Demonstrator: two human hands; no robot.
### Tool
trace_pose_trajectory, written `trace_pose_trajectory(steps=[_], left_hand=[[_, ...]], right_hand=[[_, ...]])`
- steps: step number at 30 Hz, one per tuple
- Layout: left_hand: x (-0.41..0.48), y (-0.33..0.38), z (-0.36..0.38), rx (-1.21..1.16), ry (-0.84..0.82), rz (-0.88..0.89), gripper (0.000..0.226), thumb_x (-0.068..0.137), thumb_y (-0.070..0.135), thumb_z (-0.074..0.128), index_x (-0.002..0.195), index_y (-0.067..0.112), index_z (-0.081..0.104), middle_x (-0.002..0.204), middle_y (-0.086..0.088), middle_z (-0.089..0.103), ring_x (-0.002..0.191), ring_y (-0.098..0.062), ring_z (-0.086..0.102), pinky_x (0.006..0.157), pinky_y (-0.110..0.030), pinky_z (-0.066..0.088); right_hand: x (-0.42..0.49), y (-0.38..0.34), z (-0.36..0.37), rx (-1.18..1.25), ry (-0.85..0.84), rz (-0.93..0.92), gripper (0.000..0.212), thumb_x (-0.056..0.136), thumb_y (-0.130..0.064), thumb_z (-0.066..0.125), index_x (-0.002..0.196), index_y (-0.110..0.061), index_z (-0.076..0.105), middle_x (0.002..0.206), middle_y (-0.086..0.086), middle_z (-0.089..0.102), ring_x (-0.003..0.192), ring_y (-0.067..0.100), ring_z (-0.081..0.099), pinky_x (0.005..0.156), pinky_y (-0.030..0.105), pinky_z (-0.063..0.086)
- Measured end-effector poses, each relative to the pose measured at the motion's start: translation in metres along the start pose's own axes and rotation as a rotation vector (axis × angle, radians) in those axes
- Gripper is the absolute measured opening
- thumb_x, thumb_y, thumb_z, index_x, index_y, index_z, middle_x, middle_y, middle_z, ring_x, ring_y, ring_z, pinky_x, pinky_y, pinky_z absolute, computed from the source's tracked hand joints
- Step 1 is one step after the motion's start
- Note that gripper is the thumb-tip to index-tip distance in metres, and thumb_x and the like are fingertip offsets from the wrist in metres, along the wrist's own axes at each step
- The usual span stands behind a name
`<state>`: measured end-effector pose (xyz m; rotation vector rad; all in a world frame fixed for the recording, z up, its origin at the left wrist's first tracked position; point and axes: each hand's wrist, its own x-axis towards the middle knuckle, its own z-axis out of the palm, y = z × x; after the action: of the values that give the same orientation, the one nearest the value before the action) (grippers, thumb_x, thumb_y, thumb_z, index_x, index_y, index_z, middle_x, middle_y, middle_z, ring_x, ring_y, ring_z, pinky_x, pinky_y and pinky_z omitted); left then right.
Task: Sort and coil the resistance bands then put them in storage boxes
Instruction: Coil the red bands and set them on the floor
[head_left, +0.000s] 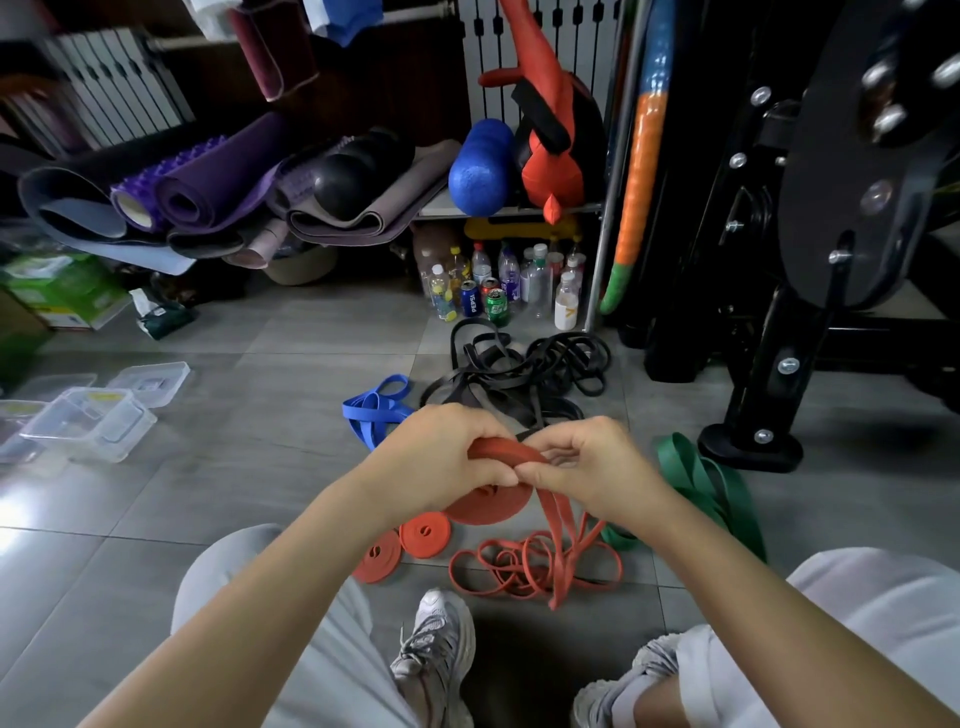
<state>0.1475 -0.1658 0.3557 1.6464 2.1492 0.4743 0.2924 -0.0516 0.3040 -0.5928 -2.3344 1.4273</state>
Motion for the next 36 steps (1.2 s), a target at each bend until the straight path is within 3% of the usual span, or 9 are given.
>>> trace_pose_trajectory(steps=[3, 8, 12, 16, 18, 21, 24, 32, 36], left_hand=[[-0.001, 0.000, 0.002, 0.128, 0.027, 0.009, 0.021, 0.085, 0.041, 0.061, 0.102, 0.030, 0.067, 0.095, 0.011, 0.067, 0.089, -0.008, 0.060, 0.078, -0.028, 0.049], [-0.005, -0.005, 0.002, -0.003, 0.231, 0.044, 0.014, 0.086, 0.027, 0.063, 0.098, 0.029, 0.070, 0.076, 0.027, 0.058, 0.072, 0.011, 0.053, 0.067, -0.004, 0.036], [-0.007, -0.010, -0.001, -0.257, 0.331, -0.003, 0.012, 0.085, 0.021, 0.066, 0.095, 0.026, 0.071, 0.081, 0.023, 0.065, 0.081, 0.002, 0.064, 0.076, -0.018, 0.048], [-0.010, -0.010, 0.004, -0.493, 0.384, 0.010, 0.020, 0.086, 0.010, 0.064, 0.090, 0.030, 0.068, 0.087, 0.011, 0.071, 0.082, -0.005, 0.068, 0.077, -0.021, 0.053], [-0.011, -0.011, 0.003, -0.533, 0.324, -0.002, 0.020, 0.087, 0.010, 0.064, 0.089, 0.030, 0.066, 0.085, 0.010, 0.071, 0.081, -0.003, 0.068, 0.074, -0.019, 0.052], [-0.013, -0.010, 0.000, -0.147, 0.204, 0.000, 0.016, 0.083, 0.026, 0.068, 0.096, 0.034, 0.063, 0.094, 0.017, 0.067, 0.087, 0.001, 0.062, 0.075, -0.018, 0.047], [-0.011, 0.001, 0.006, 0.188, 0.147, 0.093, 0.030, 0.085, 0.034, 0.062, 0.115, 0.032, 0.059, 0.108, 0.013, 0.063, 0.099, -0.008, 0.057, 0.082, -0.029, 0.047], [-0.005, 0.001, 0.012, 0.144, 0.150, 0.004, 0.019, 0.087, 0.035, 0.059, 0.103, 0.026, 0.067, 0.093, 0.007, 0.067, 0.089, -0.013, 0.060, 0.073, -0.027, 0.044], [-0.006, -0.005, 0.013, -0.011, 0.216, -0.015, 0.012, 0.086, 0.028, 0.063, 0.096, 0.029, 0.070, 0.082, 0.014, 0.067, 0.079, -0.003, 0.060, 0.071, -0.022, 0.047]], right_hand=[[0.000, -0.002, 0.002, -0.055, -0.002, -0.031, 0.009, 0.074, -0.024, 0.078, 0.083, -0.026, 0.075, 0.075, -0.011, 0.073, 0.072, 0.001, 0.068, 0.074, 0.027, 0.056], [0.004, -0.007, 0.000, 0.044, 0.016, 0.021, 0.018, 0.072, -0.017, 0.081, 0.083, -0.029, 0.073, 0.077, -0.003, 0.074, 0.075, 0.013, 0.069, 0.078, 0.032, 0.056], [0.000, -0.003, -0.001, 0.225, 0.022, 0.074, 0.020, 0.071, -0.006, 0.078, 0.089, -0.013, 0.073, 0.084, 0.009, 0.074, 0.081, 0.027, 0.070, 0.080, 0.034, 0.057], [-0.002, -0.005, 0.000, 0.356, 0.058, 0.068, 0.020, 0.073, -0.001, 0.074, 0.086, -0.016, 0.070, 0.085, 0.006, 0.074, 0.079, 0.020, 0.071, 0.079, 0.032, 0.058], [-0.001, -0.005, -0.003, 0.255, 0.060, 0.067, 0.020, 0.073, -0.004, 0.076, 0.085, -0.020, 0.071, 0.084, 0.003, 0.074, 0.080, 0.016, 0.071, 0.079, 0.029, 0.057], [0.002, -0.007, -0.007, -0.022, 0.015, 0.072, 0.016, 0.073, -0.016, 0.079, 0.081, -0.029, 0.072, 0.080, -0.006, 0.074, 0.077, 0.003, 0.068, 0.077, 0.022, 0.054], [0.006, -0.014, -0.005, -0.307, -0.016, 0.003, 0.011, 0.074, -0.029, 0.077, 0.082, -0.024, 0.073, 0.075, -0.006, 0.072, 0.075, 0.007, 0.066, 0.073, 0.030, 0.054], [0.007, -0.019, -0.002, -0.394, -0.023, -0.018, 0.013, 0.075, -0.033, 0.074, 0.084, -0.024, 0.073, 0.073, -0.006, 0.071, 0.072, 0.008, 0.064, 0.071, 0.035, 0.052], [0.008, -0.019, -0.005, -0.302, 0.015, -0.018, 0.016, 0.073, -0.032, 0.078, 0.086, -0.025, 0.073, 0.076, -0.007, 0.071, 0.074, 0.005, 0.065, 0.074, 0.031, 0.054]])
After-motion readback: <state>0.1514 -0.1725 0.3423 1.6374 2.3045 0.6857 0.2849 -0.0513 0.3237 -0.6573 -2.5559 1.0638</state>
